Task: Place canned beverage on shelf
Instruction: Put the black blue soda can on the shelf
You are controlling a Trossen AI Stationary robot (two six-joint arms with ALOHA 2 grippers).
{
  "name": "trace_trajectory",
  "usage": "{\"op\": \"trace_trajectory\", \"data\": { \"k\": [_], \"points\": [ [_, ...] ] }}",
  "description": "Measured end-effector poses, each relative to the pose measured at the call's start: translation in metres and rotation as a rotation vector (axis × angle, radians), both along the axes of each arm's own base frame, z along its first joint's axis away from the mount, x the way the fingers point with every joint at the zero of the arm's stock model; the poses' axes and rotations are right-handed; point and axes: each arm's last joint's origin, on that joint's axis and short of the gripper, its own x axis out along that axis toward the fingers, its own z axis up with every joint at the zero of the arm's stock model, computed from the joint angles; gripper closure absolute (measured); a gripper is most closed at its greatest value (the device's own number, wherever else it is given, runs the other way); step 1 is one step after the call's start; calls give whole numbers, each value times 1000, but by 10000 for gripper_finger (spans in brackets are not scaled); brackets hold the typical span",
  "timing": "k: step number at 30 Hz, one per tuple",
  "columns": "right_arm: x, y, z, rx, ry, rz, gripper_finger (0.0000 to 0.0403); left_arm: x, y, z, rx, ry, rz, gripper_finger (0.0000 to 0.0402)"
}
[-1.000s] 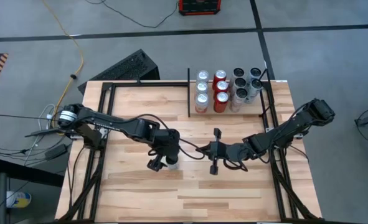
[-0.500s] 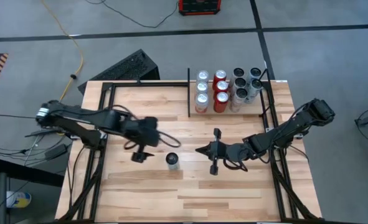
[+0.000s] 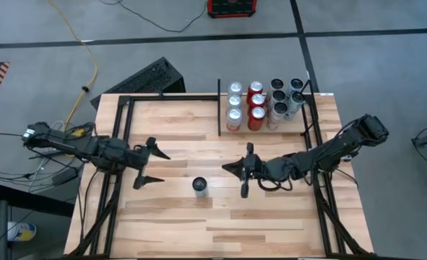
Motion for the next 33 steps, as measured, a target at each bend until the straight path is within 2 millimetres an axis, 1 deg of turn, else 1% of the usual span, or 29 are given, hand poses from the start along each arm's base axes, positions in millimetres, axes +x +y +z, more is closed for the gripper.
{"op": "trace_trajectory", "data": {
  "k": [3,6,9,11,14,16,18,22,26,29,33],
  "points": [
    [1,2,9,40,-90,52,376,-12,1,-23,-51,-114,-4,10],
    [1,4,14,61,-136,121,376,-22,3,-42,-100,-207,-1,10],
    [1,4,15,64,-145,129,376,-30,5,-55,-135,-270,20,10],
    [4,5,12,65,-144,127,372,-35,7,-59,-141,-298,44,10],
    [15,9,2,56,-178,128,359,-40,9,-64,-141,-337,56,10],
    [28,13,-4,33,-203,127,348,-44,10,-66,-144,-370,53,10],
    [39,17,-8,-8,-187,128,336,-46,10,-72,-146,-390,54,10],
    [59,27,2,-61,-190,135,310,-48,12,-89,-165,-409,80,10],
    [77,37,8,-94,-154,145,272,-49,12,-90,-167,-403,95,10],
    [92,43,12,-122,-140,146,237,-49,12,-91,-153,-391,91,10],
    [110,48,14,-157,-77,148,186,-48,12,-94,-129,-363,87,10]
  ]
}}
